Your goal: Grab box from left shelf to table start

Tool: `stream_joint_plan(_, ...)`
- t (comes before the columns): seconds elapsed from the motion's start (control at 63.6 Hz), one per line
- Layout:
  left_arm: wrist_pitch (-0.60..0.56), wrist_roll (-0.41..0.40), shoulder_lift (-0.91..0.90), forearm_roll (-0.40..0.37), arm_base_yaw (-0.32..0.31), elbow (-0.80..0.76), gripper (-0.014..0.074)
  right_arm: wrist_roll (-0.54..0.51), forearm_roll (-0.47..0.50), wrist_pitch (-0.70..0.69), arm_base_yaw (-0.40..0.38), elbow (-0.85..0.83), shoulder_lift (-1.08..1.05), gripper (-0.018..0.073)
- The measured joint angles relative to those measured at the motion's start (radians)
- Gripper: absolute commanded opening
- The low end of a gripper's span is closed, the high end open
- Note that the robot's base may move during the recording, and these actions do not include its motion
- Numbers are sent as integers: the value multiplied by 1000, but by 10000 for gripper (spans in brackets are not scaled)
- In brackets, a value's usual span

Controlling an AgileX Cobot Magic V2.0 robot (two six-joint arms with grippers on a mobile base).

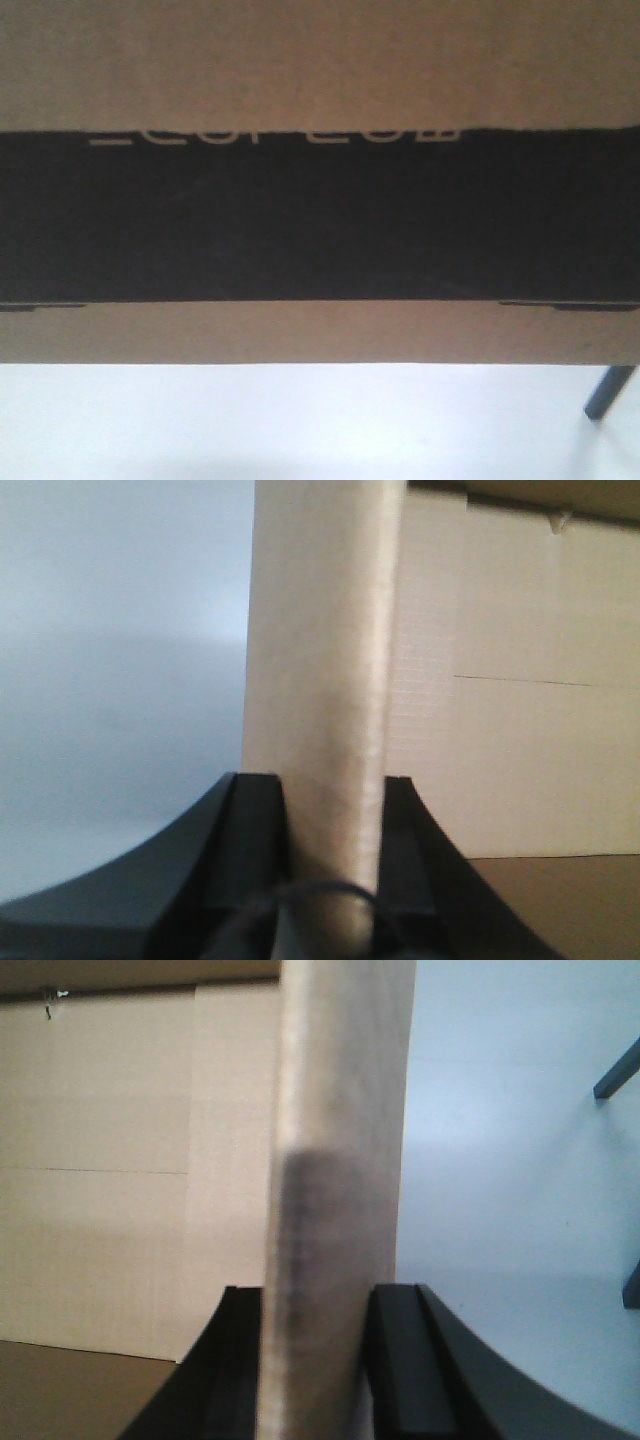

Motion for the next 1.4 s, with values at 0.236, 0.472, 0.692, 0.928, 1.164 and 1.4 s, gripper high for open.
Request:
stream_joint_plan(0.236, 0, 0, 0, 10, 0, 0, -12, 0, 2, 0, 0, 0, 0, 57)
stream_joint_plan(0.472, 0, 0, 0, 13, 0, 0, -12, 0, 4, 0, 0, 0, 0, 57)
stream_joint_plan(0.692, 0, 0, 0, 20, 0, 0, -12, 0, 4, 0, 0, 0, 0, 57)
stream_joint_plan(0.928, 0, 0, 0, 26, 0, 0, -12, 0, 8, 0, 0, 0, 0, 57)
stream_joint_plan(1.164, 0, 0, 0, 26, 0, 0, -12, 0, 8, 0, 0, 0, 0, 57)
stream_joint_plan(1.4, 0, 0, 0, 26, 0, 0, -12, 0, 8, 0, 0, 0, 0, 57)
